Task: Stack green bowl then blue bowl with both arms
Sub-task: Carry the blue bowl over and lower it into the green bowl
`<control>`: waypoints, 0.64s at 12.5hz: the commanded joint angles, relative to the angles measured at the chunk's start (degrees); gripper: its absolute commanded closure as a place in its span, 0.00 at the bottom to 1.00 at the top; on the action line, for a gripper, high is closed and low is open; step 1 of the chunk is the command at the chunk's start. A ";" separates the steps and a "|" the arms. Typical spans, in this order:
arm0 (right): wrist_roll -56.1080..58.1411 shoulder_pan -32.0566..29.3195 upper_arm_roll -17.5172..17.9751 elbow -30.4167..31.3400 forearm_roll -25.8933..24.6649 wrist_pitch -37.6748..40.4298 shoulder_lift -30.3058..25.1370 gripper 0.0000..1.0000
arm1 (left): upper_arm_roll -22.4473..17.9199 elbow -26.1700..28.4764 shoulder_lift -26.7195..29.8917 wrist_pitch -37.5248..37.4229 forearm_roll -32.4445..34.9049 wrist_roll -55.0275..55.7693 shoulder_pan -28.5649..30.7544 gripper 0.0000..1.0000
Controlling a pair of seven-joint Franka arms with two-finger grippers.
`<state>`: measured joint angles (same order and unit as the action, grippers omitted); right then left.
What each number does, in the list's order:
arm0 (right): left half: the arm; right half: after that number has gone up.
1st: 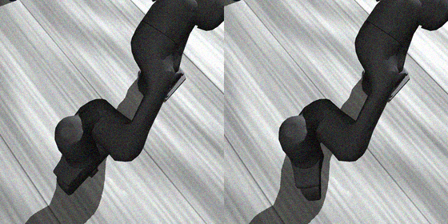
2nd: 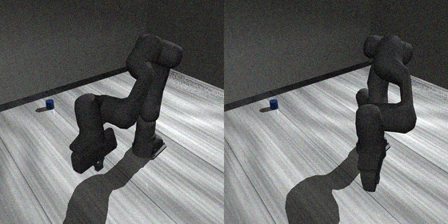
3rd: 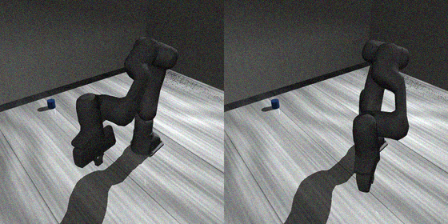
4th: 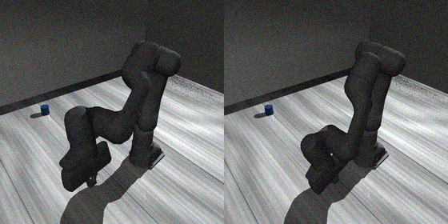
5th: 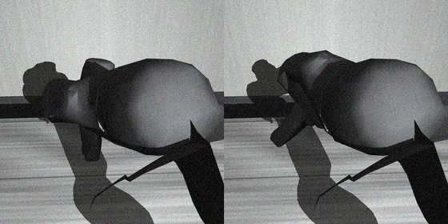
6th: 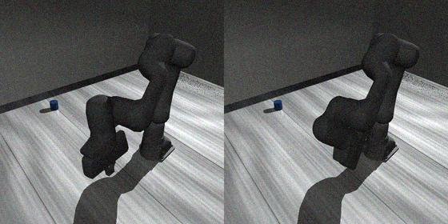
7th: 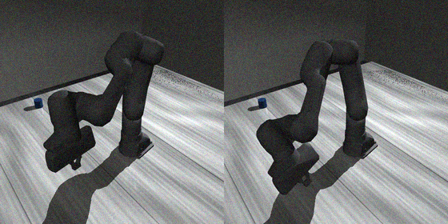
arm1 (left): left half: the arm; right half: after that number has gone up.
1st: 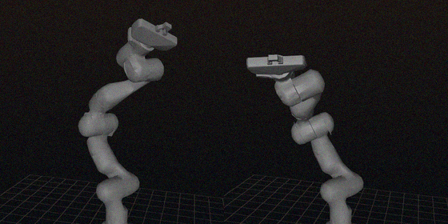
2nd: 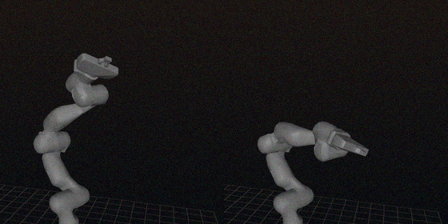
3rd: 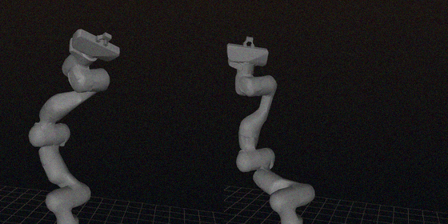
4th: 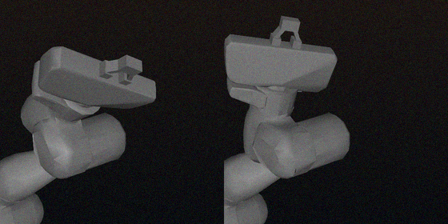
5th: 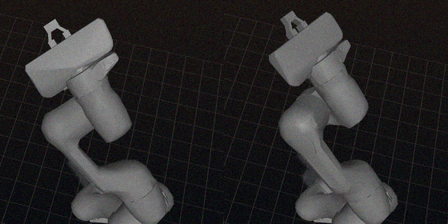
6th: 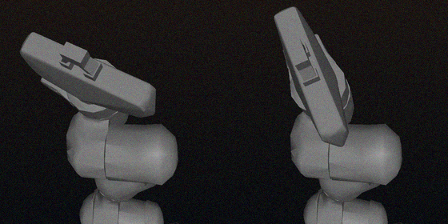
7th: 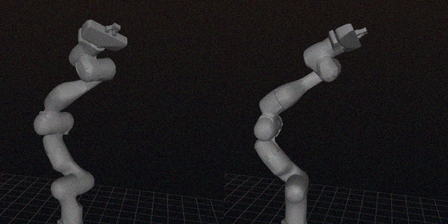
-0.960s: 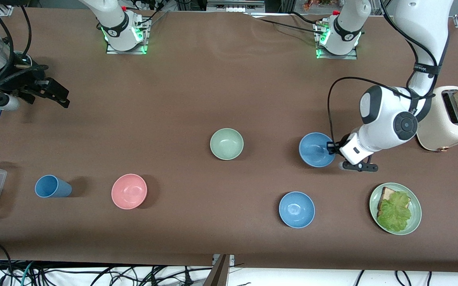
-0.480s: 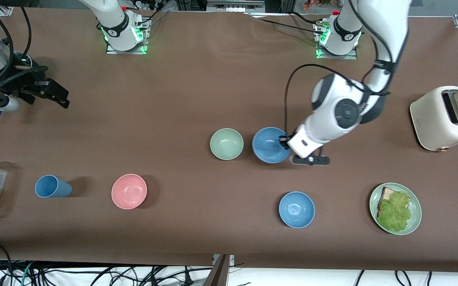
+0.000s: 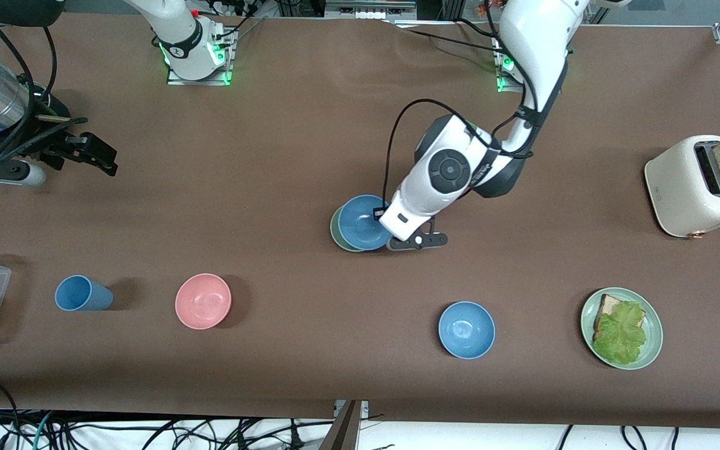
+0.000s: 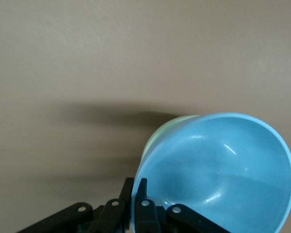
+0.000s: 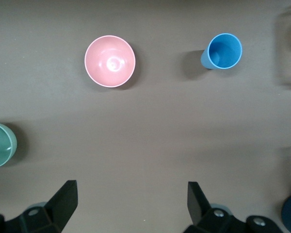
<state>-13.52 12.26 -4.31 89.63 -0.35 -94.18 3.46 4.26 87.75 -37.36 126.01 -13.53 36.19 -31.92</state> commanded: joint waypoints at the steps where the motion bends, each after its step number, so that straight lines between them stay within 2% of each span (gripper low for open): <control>1: 0.33 0.13 0.17 -1.13 0.79 0.84 0.06 0.00 | -1.28 -3.02 -2.71 -0.42 -0.36 1.42 -1.82 1.00; 5: 0.33 -0.22 -0.36 -1.22 0.79 0.93 -0.38 0.00 | -1.98 -3.63 -4.21 0.64 -0.36 2.65 -3.14 1.00; 7: 0.07 -0.13 -0.26 -1.22 0.88 0.84 -0.38 0.00 | -2.07 -3.81 -4.21 0.73 -0.36 2.74 -3.32 0.52; 8: 0.07 -0.13 -0.18 -1.22 0.79 0.93 -0.38 0.00 | -2.15 -3.90 -4.13 0.73 -0.45 3.35 -3.32 0.36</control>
<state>-13.52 12.21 -4.65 89.13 -0.25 -94.18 3.39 3.34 86.00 -40.57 127.00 -13.53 38.13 -34.10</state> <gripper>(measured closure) 0.000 0.767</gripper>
